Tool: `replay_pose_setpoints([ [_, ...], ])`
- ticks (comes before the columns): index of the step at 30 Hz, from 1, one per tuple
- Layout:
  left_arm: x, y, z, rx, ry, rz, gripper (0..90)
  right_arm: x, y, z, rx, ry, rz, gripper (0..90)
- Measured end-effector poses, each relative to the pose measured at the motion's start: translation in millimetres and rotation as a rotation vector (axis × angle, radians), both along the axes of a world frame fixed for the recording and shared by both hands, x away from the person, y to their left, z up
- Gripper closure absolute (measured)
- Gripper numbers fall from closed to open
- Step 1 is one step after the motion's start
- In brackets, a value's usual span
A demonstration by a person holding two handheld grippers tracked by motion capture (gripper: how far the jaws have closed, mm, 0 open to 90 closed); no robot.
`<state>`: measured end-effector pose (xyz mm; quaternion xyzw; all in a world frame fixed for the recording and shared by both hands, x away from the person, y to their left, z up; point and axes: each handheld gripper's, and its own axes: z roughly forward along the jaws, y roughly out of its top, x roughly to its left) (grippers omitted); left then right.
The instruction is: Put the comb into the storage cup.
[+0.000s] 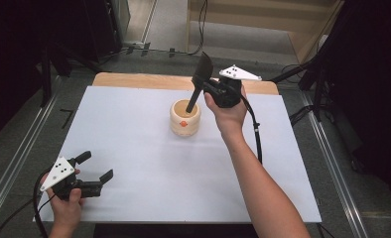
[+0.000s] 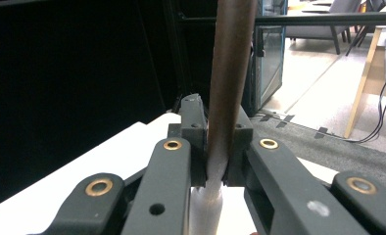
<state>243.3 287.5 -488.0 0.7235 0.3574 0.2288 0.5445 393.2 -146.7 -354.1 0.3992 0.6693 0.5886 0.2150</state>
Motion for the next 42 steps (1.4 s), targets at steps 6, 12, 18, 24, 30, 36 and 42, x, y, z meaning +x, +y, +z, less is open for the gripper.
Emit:
replay_pose_setpoints([
  [6,-0.2,0.1,0.1,0.001,0.001,-0.002,0.0,3.5,5.8,-5.8,-0.013,0.01,0.004,81.8],
  [12,-0.1,0.1,0.1,0.002,0.0,-0.001,0.0,5.7,11.0,-12.3,-0.013,0.028,0.005,81.8],
  [18,-0.1,0.1,0.1,0.004,0.001,-0.002,0.0,7.7,15.5,-23.0,-0.009,0.042,-0.002,81.8],
  [24,0.2,0.0,0.1,0.005,0.002,0.0,0.0,11.6,16.7,-34.6,-0.004,0.065,-0.006,81.8],
  [30,0.0,-0.8,0.1,0.014,0.002,0.001,0.0,13.6,20.9,-44.1,-0.003,0.084,-0.006,81.8],
  [36,0.0,-0.9,0.1,0.013,0.002,0.0,0.0,16.1,21.3,-55.3,0.016,0.111,-0.016,81.8],
  [42,0.0,-0.9,0.1,0.013,0.002,0.0,0.0,18.4,23.4,-65.7,0.022,0.137,-0.022,81.8],
])
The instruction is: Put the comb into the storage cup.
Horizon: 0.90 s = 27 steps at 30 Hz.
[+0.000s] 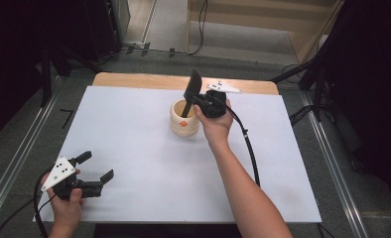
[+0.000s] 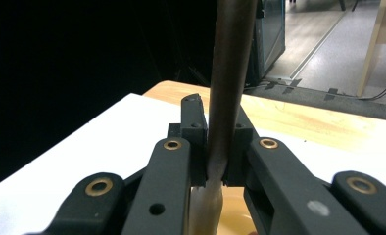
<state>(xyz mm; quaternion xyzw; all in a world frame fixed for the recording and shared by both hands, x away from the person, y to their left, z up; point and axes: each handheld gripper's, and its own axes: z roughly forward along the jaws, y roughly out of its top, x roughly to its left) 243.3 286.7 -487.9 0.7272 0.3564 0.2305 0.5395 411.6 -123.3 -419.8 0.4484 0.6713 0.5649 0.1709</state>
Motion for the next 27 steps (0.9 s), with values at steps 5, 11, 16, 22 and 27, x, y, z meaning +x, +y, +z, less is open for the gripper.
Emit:
replay_pose_setpoints([
  [5,0.0,0.0,0.0,0.001,0.0,0.0,0.0,0.9,3.1,-7.5,0.013,0.017,-0.004,81.8],
  [11,-0.1,-0.1,0.1,0.001,-0.001,-0.001,0.0,2.0,4.6,-18.2,0.041,0.043,-0.011,81.8],
  [16,0.0,0.0,0.1,0.002,0.0,-0.002,0.0,2.6,7.0,-23.7,0.049,0.055,-0.013,81.8],
  [22,0.1,0.0,0.1,0.002,0.0,-0.004,0.0,3.4,5.9,-24.7,0.065,0.065,-0.022,81.8],
  [27,0.0,0.1,0.1,0.001,-0.001,-0.003,0.0,5.3,3.4,-26.1,0.086,0.078,-0.02,81.6],
])
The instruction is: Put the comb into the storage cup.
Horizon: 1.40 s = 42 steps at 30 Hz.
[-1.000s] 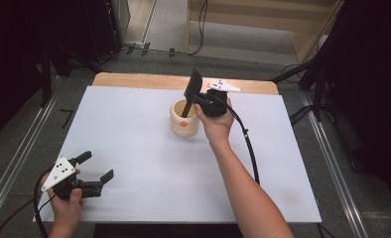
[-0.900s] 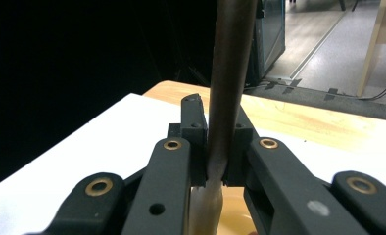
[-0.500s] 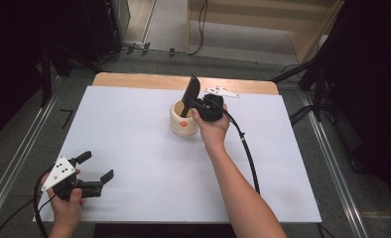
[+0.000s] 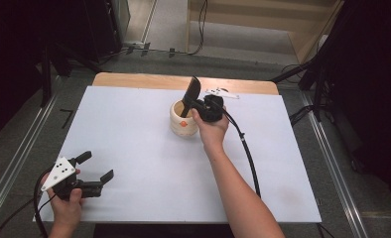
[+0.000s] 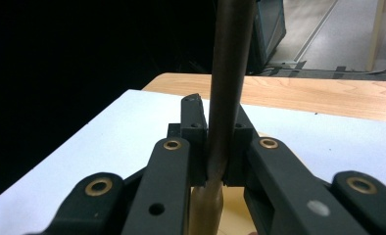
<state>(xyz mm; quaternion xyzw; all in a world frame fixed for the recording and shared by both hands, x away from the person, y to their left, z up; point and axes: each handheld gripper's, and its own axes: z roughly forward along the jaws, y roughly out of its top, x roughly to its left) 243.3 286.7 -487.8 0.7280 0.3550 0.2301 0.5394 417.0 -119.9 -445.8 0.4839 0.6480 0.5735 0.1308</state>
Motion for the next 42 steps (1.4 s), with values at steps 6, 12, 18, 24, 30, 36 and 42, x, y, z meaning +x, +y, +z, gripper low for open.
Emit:
replay_pose_setpoints([
  [6,0.0,0.0,0.0,0.001,0.001,0.0,0.0,3.6,-4.5,-2.8,-0.034,-0.011,-0.008,70.4],
  [12,0.3,-0.3,-0.2,0.003,0.0,-0.002,0.0,5.9,-11.0,-3.7,-0.092,-0.033,-0.009,53.1],
  [18,0.2,-0.5,-0.1,0.004,0.001,-0.001,0.0,5.9,-18.5,-1.2,-0.108,-0.006,0.003,37.1],
  [24,0.1,-0.6,-0.1,0.004,0.001,-0.001,0.0,3.5,-20.7,1.5,-0.141,0.009,-0.008,12.7],
  [30,0.3,-0.5,-0.2,0.004,0.001,-0.002,0.0,-2.7,-25.7,1.8,-0.145,-0.022,0.034,0.0],
  [36,0.3,-0.8,-0.2,0.003,0.001,-0.001,0.0,-12.7,-29.2,5.9,-0.178,-0.063,0.026,0.0],
  [42,0.4,-0.7,-0.2,0.006,0.003,-0.001,0.0,-21.2,-35.9,11.5,-0.173,-0.088,0.028,0.0],
])
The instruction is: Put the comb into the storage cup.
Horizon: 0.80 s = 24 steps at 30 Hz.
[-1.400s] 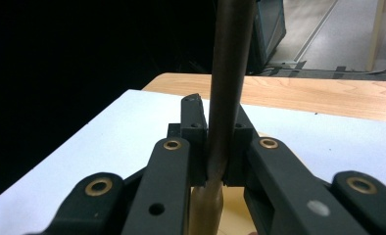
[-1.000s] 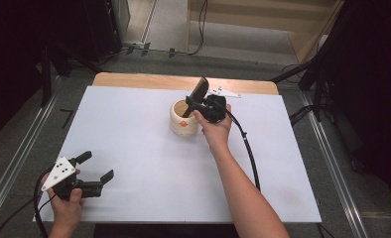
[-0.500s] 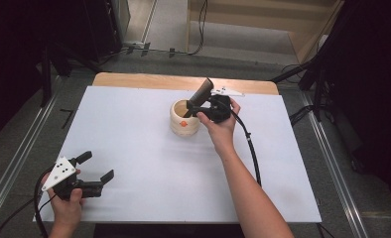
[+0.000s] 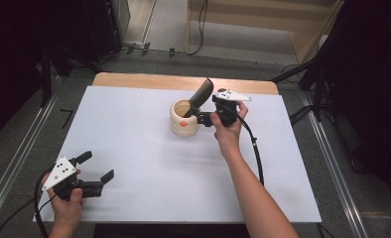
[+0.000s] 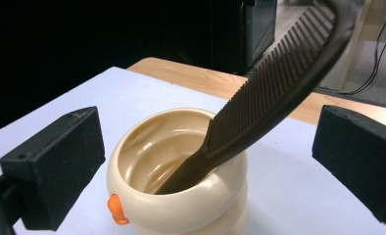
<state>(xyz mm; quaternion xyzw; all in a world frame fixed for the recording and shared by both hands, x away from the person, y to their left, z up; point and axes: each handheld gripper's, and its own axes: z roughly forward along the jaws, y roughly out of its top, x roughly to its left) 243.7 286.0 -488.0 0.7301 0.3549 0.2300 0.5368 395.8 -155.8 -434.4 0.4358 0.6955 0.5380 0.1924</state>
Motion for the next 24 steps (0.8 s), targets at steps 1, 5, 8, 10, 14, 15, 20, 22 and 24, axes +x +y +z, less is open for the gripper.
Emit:
replay_pose_setpoints([
  [1,0.0,0.0,0.0,0.0,0.0,0.0,0.0,-1.2,-1.2,0.9,0.005,-0.003,0.003,0.0],
  [5,0.0,0.0,-0.1,0.0,0.0,0.0,0.0,-6.8,-5.6,4.2,0.002,-0.021,0.006,0.0],
  [8,0.0,0.0,-0.1,0.0,0.0,0.0,0.0,-11.6,-9.0,6.5,-0.001,-0.031,0.005,0.0],
  [10,0.1,0.0,-0.1,-0.001,0.0,-0.001,0.0,-14.6,-12.0,8.2,-0.004,-0.043,0.01,0.0],
  [14,0.1,-0.2,-0.1,0.001,0.0,0.0,0.0,-21.0,-17.0,11.6,0.0,-0.053,0.015,0.0],
  [15,0.1,-0.3,-0.2,0.001,-0.001,-0.001,0.0,-22.3,-17.9,12.1,-0.001,-0.052,0.014,0.0],
  [20,0.1,-0.4,-0.2,0.0,-0.002,-0.001,0.0,-28.0,-23.8,12.9,-0.005,-0.062,0.015,0.0],
  [22,0.1,-0.5,-0.3,0.0,-0.002,-0.001,0.0,-30.8,-26.0,12.9,-0.002,-0.061,0.015,0.0],
  [24,0.1,-0.5,-0.2,0.004,0.0,-0.001,0.0,-33.0,-28.7,12.5,-0.005,-0.065,0.015,0.0],
])
